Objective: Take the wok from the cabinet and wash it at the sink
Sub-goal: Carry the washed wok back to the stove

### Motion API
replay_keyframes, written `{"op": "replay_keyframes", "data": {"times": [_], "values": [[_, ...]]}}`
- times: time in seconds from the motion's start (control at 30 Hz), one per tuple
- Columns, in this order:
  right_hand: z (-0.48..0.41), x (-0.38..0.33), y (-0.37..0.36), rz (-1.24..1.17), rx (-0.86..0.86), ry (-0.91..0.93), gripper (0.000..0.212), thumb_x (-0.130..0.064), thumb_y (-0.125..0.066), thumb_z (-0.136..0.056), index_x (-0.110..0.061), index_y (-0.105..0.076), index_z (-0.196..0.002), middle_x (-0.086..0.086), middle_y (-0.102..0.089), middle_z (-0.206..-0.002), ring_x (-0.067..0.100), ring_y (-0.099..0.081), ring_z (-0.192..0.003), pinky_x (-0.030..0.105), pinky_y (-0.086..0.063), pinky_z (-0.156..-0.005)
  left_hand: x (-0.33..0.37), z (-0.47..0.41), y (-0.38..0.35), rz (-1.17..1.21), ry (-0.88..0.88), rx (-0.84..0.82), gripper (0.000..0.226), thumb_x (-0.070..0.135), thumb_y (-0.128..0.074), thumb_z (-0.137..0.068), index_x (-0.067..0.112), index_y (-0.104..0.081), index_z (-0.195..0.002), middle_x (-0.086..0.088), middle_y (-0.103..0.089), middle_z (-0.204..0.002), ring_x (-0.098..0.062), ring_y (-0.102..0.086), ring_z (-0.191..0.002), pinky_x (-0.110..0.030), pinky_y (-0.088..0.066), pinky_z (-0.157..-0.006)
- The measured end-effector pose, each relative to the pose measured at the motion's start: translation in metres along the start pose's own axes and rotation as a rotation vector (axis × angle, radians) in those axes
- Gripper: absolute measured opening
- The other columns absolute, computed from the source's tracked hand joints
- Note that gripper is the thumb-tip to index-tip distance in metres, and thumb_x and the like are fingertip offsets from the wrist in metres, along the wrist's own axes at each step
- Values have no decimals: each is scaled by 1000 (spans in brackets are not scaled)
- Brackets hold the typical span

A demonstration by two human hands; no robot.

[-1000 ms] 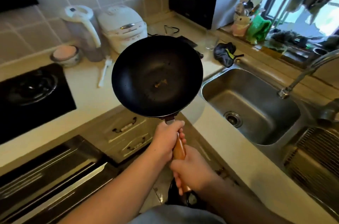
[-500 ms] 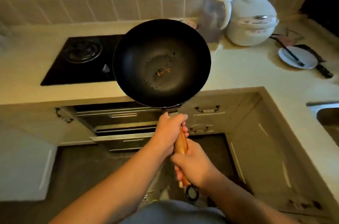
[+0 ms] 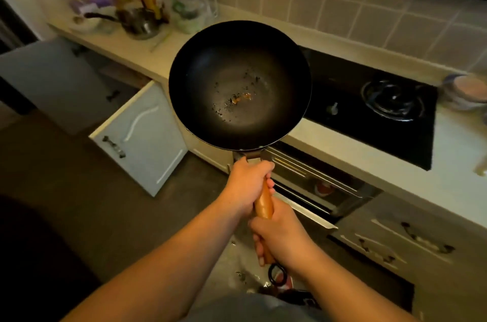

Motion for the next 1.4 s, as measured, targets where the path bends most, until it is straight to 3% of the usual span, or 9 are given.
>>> {"op": "replay_keyframes", "data": {"times": [0.17,0.27,0.43,0.7,1.03,1.17,1.27,1.4], "values": [[-54,-28,-21,70,-150,20,14,0,-51,-80,-12,-57,-84,7,-58,-58,18,-55,-44,32,-52,-46,25,-26,48,29,-69,136,14,17,-62,-90,8,-58,-81,-2,-56,-53,-9,-55,-43,-22,-52,-46],[-89,-46,-27,86,-205,30,9,0,-51,-81,-2,-57,-87,10,-56,-61,18,-54,-46,32,-51,-46,42,-48,69,48,-97,210,12,16,-60,-90,7,-58,-82,-4,-55,-54,-10,-54,-43,-22,-51,-46],[-149,-77,-29,90,-275,22,12,4,-50,-82,-5,-55,-87,6,-54,-55,16,-52,-40,30,-48,-45,76,-90,93,64,-124,308,27,13,-58,-87,13,-60,-60,-4,-55,-49,-12,-54,-42,-24,-51,-46],[-225,-104,-47,68,-337,11,11,1,-50,-77,-8,-55,-78,-1,-54,-47,15,-54,-37,28,-49,-43,126,-136,123,73,-146,426,29,8,-57,-89,11,-53,-61,-3,-49,-48,-11,-49,-40,-23,-48,-44],[-306,-136,-106,-17,-230,-43,13,-1,-49,-79,-13,-53,-74,1,-52,-48,14,-50,-36,24,-46,-40,173,-199,200,1,-132,354,28,4,-55,-88,8,-52,-61,-5,-48,-47,-15,-46,-42,-26,-47,-47],[-338,-149,-150,4,-84,-54,9,-12,-54,-78,-19,-59,-76,3,-57,-53,15,-56,-41,27,-48,-43,192,-230,248,-67,-116,248,20,6,-55,-86,7,-53,-67,-5,-49,-49,-12,-49,-43,-24,-49,-45],[-359,-165,-184,-50,10,-73,18,-9,-54,-88,-19,-60,-74,0,-57,-50,15,-57,-43,29,-50,-45,206,-252,283,-168,-89,145,17,11,-57,-85,8,-51,-69,-4,-51,-52,-14,-50,-45,-28,-48,-50],[-382,-185,-220,-109,97,-56,13,-5,-52,-87,-11,-60,-79,1,-57,-46,16,-57,-39,29,-52,-44,226,-275,316,-212,-71,1,28,13,-59,-83,14,-52,-56,-3,-51,-46,-16,-50,-42,-28,-45,-50]]}}
Point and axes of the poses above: each hand's wrist, its own z-axis away from the middle knuckle, its own y-axis out of the back of the hand, x = y × z, the point moved 1 cm from there along -z, towards the middle knuckle
